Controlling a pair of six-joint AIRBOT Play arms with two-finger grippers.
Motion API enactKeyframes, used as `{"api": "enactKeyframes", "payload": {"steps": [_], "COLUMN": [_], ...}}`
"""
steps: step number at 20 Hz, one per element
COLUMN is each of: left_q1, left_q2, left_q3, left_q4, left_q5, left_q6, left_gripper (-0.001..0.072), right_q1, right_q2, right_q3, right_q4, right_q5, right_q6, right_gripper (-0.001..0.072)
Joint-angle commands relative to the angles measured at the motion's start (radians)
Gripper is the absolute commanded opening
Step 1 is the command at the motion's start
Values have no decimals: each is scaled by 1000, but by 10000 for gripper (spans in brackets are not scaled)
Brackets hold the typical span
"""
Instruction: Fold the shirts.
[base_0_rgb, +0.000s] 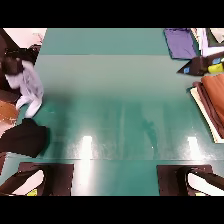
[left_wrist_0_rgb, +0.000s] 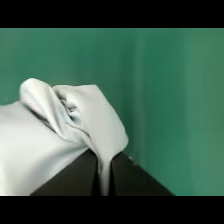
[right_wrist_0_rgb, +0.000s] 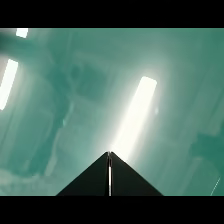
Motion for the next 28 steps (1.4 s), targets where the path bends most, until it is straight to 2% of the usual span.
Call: {"api": "enactKeyframes", "payload": {"steps": [1, 5, 8, 12, 14, 16, 17, 18, 22, 25, 28], "left_q1": [-214, -429, -517, -557, -557, -557, -553, -541, -424, -362, -357], "left_q2": [24, -3, -87, -288, -402, -502, -538, -554, -502, -396, -296], "left_q3": [288, 343, 330, 330, 330, 330, 330, 330, 288, 17, -341], "left_q4": [-156, -154, -155, -161, -161, -159, -145, -134, -138, -146, -206], "left_q5": [-125, -106, -111, -105, -109, -117, -119, -127, -225, -225, -138], "left_q6": [67, 101, 108, 119, 80, 24, 2, -3, -21, -19, 8], "left_gripper": [22, 22, 23, 23, 38, 699, 693, 601, 604, 603, 604], "right_q1": [-2, -2, -2, -2, -2, -2, -2, -2, -2, -2, -2], "right_q2": [1, 0, 1, 0, 0, 0, 0, 0, 0, 0, -7], "right_q3": [142, 253, 286, 285, 285, 285, 285, 285, 285, 284, 284], "right_q4": [2, 0, 0, 0, 0, 0, -6, -9, -40, -43, -42], "right_q5": [-65, -88, -87, -65, -49, -29, -20, -12, 0, -1, -4], "right_q6": [-1, -1, -1, -1, -1, -1, -1, -1, -1, -1, -1], "right_gripper": [14, 14, 13, 14, 13, 13, 14, 13, 13, 14, 13]}}
